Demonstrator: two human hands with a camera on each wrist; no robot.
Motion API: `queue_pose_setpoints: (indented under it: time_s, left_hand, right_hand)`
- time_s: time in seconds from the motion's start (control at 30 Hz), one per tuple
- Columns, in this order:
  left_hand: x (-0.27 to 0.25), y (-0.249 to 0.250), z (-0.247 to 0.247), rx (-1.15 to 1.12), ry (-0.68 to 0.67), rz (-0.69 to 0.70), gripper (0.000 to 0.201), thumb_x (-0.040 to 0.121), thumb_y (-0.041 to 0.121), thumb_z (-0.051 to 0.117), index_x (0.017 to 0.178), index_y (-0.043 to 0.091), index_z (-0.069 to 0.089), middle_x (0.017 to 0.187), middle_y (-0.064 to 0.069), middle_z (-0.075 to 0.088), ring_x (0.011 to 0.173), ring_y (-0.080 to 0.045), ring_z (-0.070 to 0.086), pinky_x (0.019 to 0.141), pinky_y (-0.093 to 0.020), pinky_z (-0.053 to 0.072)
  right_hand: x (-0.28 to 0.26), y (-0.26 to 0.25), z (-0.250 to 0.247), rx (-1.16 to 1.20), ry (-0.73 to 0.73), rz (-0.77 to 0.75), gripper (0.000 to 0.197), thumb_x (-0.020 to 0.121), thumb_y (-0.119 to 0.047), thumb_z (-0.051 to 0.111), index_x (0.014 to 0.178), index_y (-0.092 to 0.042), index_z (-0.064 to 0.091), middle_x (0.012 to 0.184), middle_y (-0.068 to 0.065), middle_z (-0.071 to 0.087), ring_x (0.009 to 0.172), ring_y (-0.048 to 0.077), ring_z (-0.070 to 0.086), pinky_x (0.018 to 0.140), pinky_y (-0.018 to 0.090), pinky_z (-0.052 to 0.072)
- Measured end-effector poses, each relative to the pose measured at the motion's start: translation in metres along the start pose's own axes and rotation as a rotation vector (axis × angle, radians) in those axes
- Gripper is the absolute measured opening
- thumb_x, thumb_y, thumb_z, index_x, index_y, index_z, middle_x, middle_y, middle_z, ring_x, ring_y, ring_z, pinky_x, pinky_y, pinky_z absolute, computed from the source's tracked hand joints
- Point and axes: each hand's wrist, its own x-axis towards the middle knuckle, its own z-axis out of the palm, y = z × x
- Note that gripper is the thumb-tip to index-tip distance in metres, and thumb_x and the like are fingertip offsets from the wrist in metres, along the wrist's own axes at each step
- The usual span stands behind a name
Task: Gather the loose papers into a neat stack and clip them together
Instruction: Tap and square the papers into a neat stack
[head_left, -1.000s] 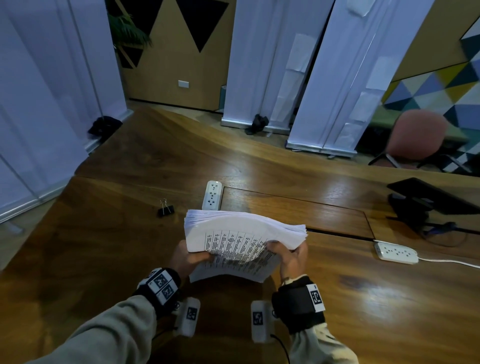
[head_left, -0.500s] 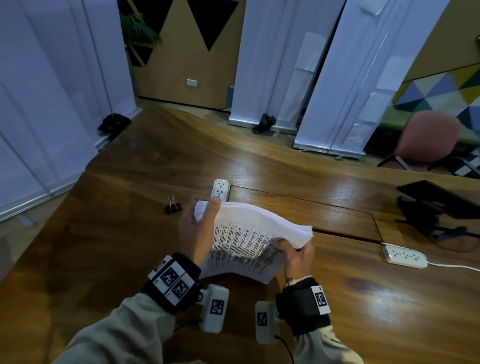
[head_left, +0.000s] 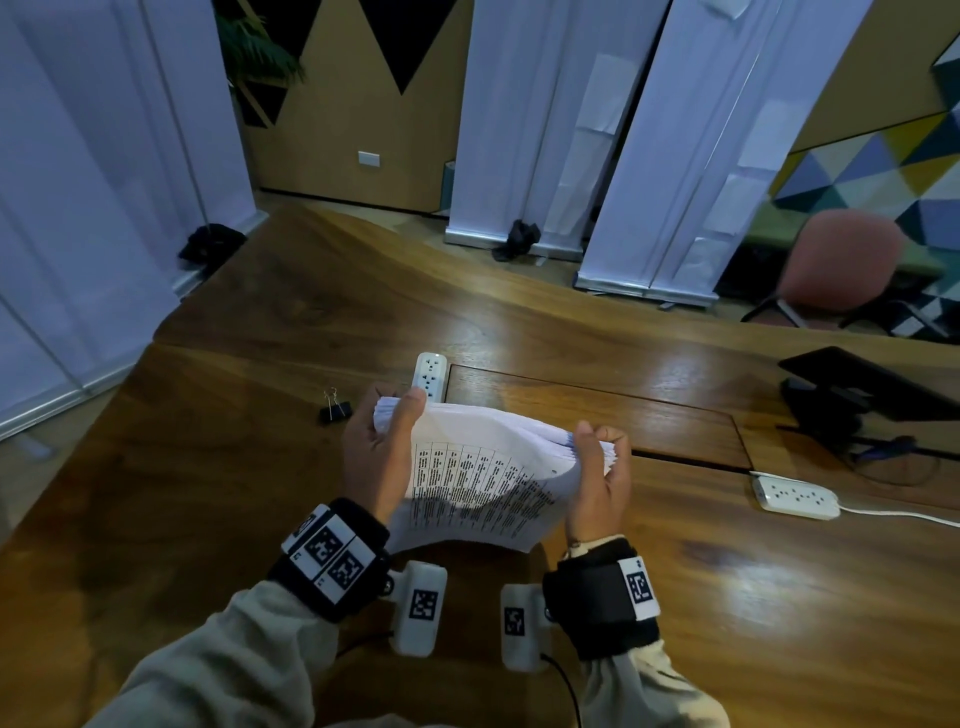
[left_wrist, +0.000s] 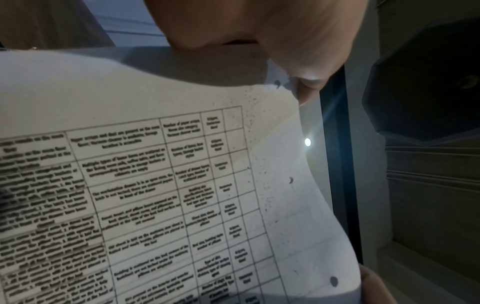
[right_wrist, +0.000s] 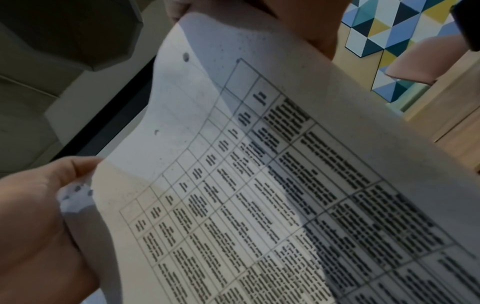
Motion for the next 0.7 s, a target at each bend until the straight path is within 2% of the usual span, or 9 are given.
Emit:
queue_pose_setpoints:
  time_s: [0.1,0.23,0.33,0.4,0.47,0.5,0.57,0.6,0.7]
  left_hand:
    - [0.003,0.000,-0.007,0.021,-0.088,0.058,0.018,0.090,0.025,0.060,0.083,0.011,0.051,0.062,0.003,0.059,0.051,-0.004,0.059,0.043,-0.017,0.044]
    - [0.015,-0.003,-0.034,0.244,-0.443,0.167,0.038,0.067,0.035,0.080,0.091,0.016,0.057,0.088,0.003,0.064,0.077,-0.010,0.065,0.060,-0.019,0.054]
    - [0.021,0.002,-0.042,0.412,-0.571,0.186,0.025,0.068,0.026,0.083,0.085,0.037,0.067,0.089,0.011,0.072,0.082,-0.007,0.070,0.063,-0.014,0.053]
    - [0.022,0.006,-0.038,0.389,-0.524,0.159,0.019,0.074,0.022,0.079,0.079,0.038,0.070,0.080,0.010,0.075,0.075,-0.007,0.071,0.061,-0.016,0.053]
    - [0.023,0.013,-0.032,0.349,-0.427,0.116,0.012,0.076,0.022,0.078,0.086,0.026,0.073,0.081,0.002,0.076,0.075,-0.012,0.074,0.061,-0.023,0.055]
    - [0.024,0.018,-0.029,0.331,-0.390,0.095,0.014,0.076,0.020,0.078,0.089,0.018,0.074,0.083,0.000,0.077,0.075,-0.013,0.074,0.063,-0.023,0.057]
    - [0.027,0.030,-0.025,0.245,-0.360,0.055,0.016,0.076,0.014,0.078,0.092,0.012,0.076,0.084,-0.003,0.078,0.076,-0.014,0.074,0.066,-0.025,0.058]
    - [0.029,0.035,-0.025,0.184,-0.348,0.044,0.013,0.076,0.011,0.077,0.089,0.014,0.077,0.082,-0.002,0.078,0.074,-0.013,0.074,0.067,-0.026,0.059]
    - [0.037,0.046,-0.029,0.052,-0.222,-0.005,0.011,0.077,0.009,0.076,0.076,0.020,0.077,0.072,0.011,0.076,0.065,-0.003,0.071,0.060,-0.018,0.057]
  right_hand:
    - [0.001,-0.002,0.002,-0.035,0.015,-0.045,0.028,0.069,-0.052,0.054,0.068,-0.025,0.046,0.072,-0.001,0.049,0.062,-0.004,0.047,0.058,0.005,0.038]
    - [0.005,-0.004,0.005,-0.048,0.020,-0.075,0.029,0.074,-0.049,0.051,0.067,-0.023,0.045,0.063,-0.002,0.045,0.050,-0.007,0.043,0.050,0.002,0.035]
    - [0.011,-0.002,0.002,-0.095,-0.002,-0.104,0.039,0.078,-0.058,0.048,0.065,-0.021,0.043,0.057,-0.006,0.035,0.046,-0.003,0.035,0.046,0.007,0.030]
    - [0.016,0.000,0.000,-0.122,-0.038,-0.096,0.057,0.070,-0.078,0.041,0.066,-0.022,0.045,0.057,-0.008,0.037,0.052,0.003,0.037,0.053,0.014,0.032]
    - [0.019,0.000,-0.002,-0.111,-0.082,-0.059,0.066,0.058,-0.087,0.043,0.071,-0.022,0.049,0.064,-0.006,0.046,0.060,0.008,0.047,0.061,0.021,0.038]
    - [0.019,-0.001,-0.003,-0.094,-0.120,-0.047,0.068,0.053,-0.086,0.051,0.075,-0.022,0.050,0.069,-0.005,0.050,0.062,0.005,0.052,0.061,0.020,0.042]
    - [0.016,0.003,-0.010,-0.110,-0.233,-0.003,0.068,0.044,-0.074,0.069,0.089,-0.026,0.052,0.085,-0.004,0.061,0.072,-0.002,0.062,0.062,0.016,0.049]
    - [0.013,0.007,-0.016,-0.163,-0.262,0.007,0.066,0.042,-0.065,0.076,0.094,-0.029,0.053,0.093,-0.002,0.064,0.082,0.003,0.064,0.065,0.021,0.051]
    - [0.006,0.033,-0.040,-0.359,-0.107,0.125,0.064,0.049,-0.047,0.080,0.102,-0.028,0.052,0.106,-0.004,0.061,0.095,0.014,0.058,0.075,0.028,0.046]
